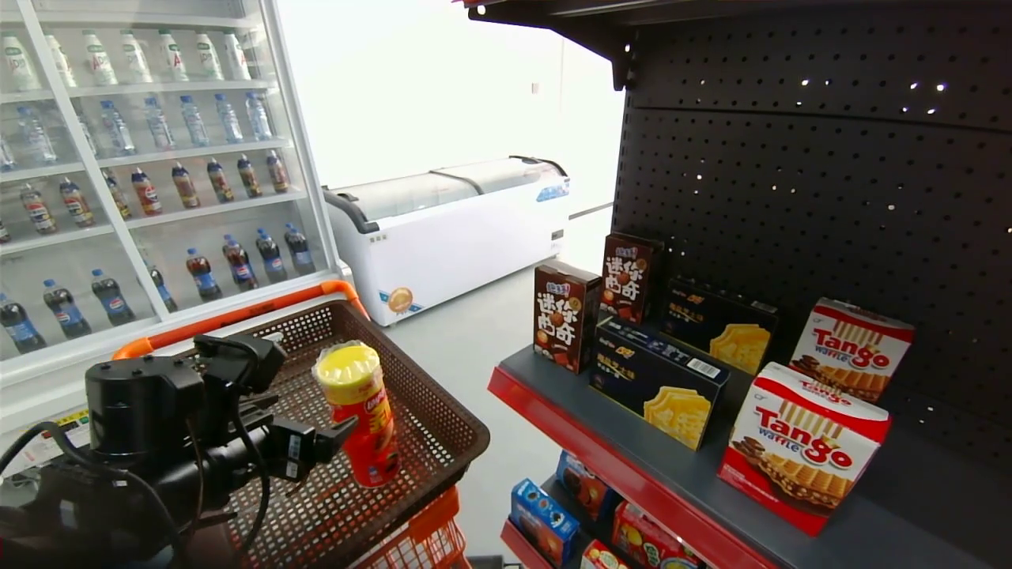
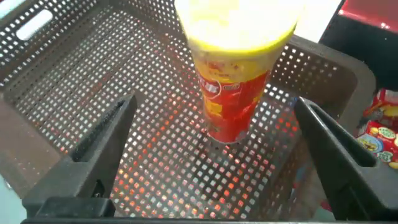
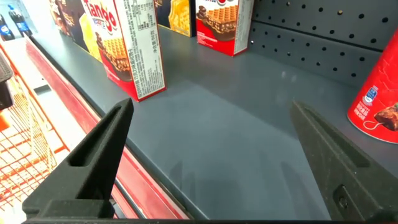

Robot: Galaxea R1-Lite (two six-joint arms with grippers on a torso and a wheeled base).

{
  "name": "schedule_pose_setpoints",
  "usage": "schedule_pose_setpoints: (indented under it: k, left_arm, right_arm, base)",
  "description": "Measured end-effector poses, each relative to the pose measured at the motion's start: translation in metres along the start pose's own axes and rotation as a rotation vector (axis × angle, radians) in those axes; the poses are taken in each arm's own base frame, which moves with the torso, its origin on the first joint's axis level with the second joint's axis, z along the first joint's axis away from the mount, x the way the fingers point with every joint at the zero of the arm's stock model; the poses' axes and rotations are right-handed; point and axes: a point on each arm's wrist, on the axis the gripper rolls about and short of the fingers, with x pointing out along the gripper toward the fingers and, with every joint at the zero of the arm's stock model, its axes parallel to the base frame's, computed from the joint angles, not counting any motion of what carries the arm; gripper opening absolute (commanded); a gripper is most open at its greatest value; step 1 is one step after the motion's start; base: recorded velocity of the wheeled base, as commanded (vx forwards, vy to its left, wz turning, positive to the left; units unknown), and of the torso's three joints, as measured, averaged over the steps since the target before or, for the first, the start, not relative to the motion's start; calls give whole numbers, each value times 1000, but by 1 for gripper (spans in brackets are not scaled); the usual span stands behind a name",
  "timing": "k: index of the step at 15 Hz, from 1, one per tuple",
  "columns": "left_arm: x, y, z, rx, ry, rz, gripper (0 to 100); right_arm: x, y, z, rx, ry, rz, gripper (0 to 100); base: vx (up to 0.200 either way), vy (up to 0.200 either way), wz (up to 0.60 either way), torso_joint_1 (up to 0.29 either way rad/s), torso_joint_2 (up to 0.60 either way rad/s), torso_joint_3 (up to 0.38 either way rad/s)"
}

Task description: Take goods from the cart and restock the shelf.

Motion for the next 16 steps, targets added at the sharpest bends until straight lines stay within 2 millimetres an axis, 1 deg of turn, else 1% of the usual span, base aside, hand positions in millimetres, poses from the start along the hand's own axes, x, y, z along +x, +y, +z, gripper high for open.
schedule_pose_setpoints:
  k: [4, 10, 13, 15, 16]
  left_arm:
    - [26, -6, -6, 5, -52, -11, 100]
    - [63, -11, -28, 4, -64, -13, 100]
    - [80, -13, -28, 4, -117, -15, 100]
    - [89, -14, -29, 6, -120, -17, 100]
    - [92, -15, -31, 7, -115, -17, 0]
  right_arm:
    - [0, 0, 0, 0, 0, 0, 100]
    - [0, 0, 0, 0, 0, 0, 100]
    - [0, 0, 0, 0, 0, 0, 100]
    - [0, 0, 0, 0, 0, 0, 100]
    - [0, 0, 0, 0, 0, 0, 100]
  base:
    - [0, 0, 0, 0, 0, 0]
    - [0, 0, 0, 0, 0, 0]
    - [0, 0, 0, 0, 0, 0]
    - [0, 0, 0, 0, 0, 0]
    - [0, 0, 0, 0, 0, 0]
